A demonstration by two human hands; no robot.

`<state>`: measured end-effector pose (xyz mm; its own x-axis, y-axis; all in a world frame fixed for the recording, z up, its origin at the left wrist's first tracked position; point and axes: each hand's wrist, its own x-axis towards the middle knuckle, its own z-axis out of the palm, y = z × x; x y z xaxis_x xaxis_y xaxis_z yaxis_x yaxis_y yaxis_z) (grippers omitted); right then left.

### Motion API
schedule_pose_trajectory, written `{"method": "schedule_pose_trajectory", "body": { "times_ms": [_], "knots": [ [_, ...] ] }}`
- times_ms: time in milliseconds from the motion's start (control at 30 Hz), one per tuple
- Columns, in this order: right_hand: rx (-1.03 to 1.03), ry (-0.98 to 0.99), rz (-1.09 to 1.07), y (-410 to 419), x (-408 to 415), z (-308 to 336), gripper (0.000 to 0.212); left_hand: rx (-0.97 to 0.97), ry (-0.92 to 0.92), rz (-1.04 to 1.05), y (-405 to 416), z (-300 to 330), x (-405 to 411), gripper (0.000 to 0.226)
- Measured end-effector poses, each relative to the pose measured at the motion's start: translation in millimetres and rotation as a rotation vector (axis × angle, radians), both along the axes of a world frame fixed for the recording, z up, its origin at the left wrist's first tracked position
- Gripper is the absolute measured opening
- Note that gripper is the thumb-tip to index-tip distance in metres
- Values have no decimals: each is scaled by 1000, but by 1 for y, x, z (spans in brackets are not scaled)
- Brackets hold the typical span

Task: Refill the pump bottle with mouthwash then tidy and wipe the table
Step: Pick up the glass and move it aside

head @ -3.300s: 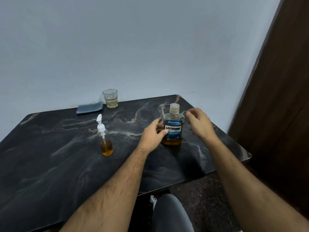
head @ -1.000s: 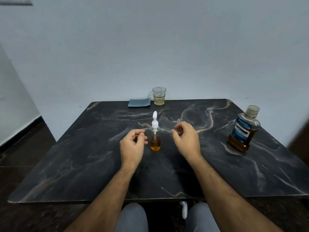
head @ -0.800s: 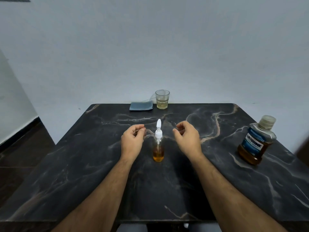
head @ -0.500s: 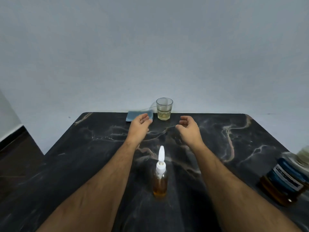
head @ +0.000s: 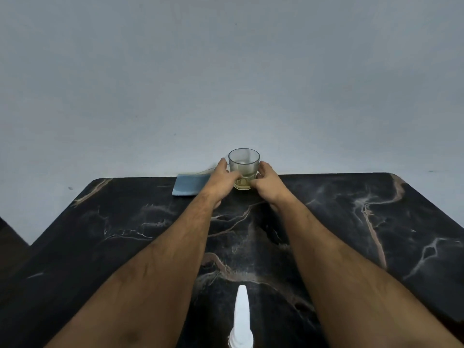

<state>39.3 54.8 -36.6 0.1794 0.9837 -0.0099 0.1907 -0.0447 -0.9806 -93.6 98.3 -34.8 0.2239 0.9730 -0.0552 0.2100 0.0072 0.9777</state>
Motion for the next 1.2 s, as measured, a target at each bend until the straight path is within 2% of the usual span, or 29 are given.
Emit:
{"method": "schedule_pose_trajectory", "body": {
  "times_ms": [67, 233, 367, 467, 567, 633, 700, 800, 900, 1200],
  "knots": [
    [34, 36, 7, 0, -3, -2, 56, 10, -30, -41, 2, -7, 1, 45],
    [88, 114, 38, -32, -8, 3, 60, 83, -12, -44, -26, 4, -9, 57],
    [123, 194, 100, -72, -16, 21, 58, 169, 31, 39, -55, 15, -24, 82],
    [127, 173, 159, -111, -32, 37, 58, 237, 74, 115, -80, 19, -36, 96],
    [118, 116, 221, -147, -42, 43, 57, 266, 103, 151, -111, 22, -51, 96],
    [85, 76, 230, -167, -44, 45, 67, 296, 113, 165, -130, 19, -62, 92],
    [61, 3, 173, -187, -44, 45, 73, 299, 107, 182, -149, 16, -72, 90],
    [73, -64, 56, -219, -45, 38, 65, 255, 96, 215, -173, 7, -87, 95],
    [90, -87, 22, -255, -49, 28, 57, 226, 80, 266, -195, -2, -103, 97],
    [125, -86, 56, -317, -73, -4, 71, 199, 51, 267, -237, -13, -124, 96]
  ]
}}
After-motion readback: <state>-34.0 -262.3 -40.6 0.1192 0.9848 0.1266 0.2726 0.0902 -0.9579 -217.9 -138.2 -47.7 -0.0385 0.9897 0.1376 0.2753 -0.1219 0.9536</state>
